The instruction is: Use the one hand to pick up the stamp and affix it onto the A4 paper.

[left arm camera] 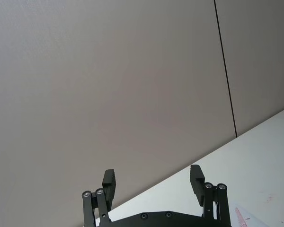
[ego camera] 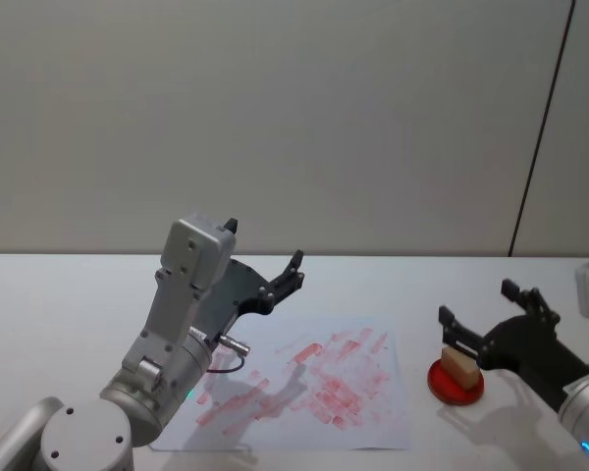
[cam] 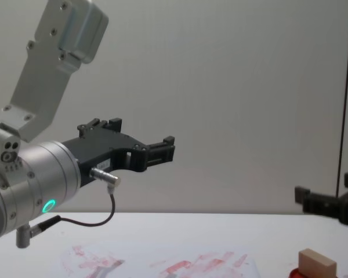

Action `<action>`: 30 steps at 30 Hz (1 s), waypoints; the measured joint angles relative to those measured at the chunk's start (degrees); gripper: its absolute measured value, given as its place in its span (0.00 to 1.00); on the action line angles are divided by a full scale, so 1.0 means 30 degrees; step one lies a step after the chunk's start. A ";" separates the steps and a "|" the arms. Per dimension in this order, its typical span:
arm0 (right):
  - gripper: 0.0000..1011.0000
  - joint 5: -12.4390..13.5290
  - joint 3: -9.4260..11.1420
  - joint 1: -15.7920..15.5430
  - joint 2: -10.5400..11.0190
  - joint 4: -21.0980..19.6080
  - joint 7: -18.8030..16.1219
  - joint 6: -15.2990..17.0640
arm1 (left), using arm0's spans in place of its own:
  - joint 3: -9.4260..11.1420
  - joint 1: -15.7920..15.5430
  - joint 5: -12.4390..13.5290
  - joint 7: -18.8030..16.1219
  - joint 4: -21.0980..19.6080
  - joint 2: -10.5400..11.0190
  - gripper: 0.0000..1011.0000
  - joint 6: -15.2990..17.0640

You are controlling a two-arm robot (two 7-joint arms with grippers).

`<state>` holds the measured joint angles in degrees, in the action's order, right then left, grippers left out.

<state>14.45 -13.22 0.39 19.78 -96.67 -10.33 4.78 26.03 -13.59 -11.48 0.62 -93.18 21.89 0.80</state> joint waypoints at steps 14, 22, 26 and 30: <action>0.99 -0.0558 -0.0109 0.0386 0.0045 0.1464 -0.1350 0.0940 | 0.0000 0.0001 -0.0001 0.0001 0.0000 0.0000 0.99 0.0000; 0.99 -0.0751 -0.0190 0.0671 -0.0079 0.2160 -0.1675 0.1511 | -0.0001 0.0001 -0.0001 0.0001 0.0000 0.0000 0.99 0.0000; 0.99 -0.0865 -0.0236 0.0792 -0.0143 0.2446 -0.1828 0.1774 | 0.0000 0.0001 -0.0001 0.0000 0.0000 0.0000 0.99 0.0000; 0.99 -0.1007 -0.0297 0.0910 -0.0214 0.2769 -0.1995 0.2027 | -0.0001 0.0000 -0.0001 0.0001 0.0000 -0.0001 0.99 0.0000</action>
<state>11.43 -14.11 3.12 19.14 -88.36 -16.31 10.86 26.02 -13.59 -11.48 0.63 -93.18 21.89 0.80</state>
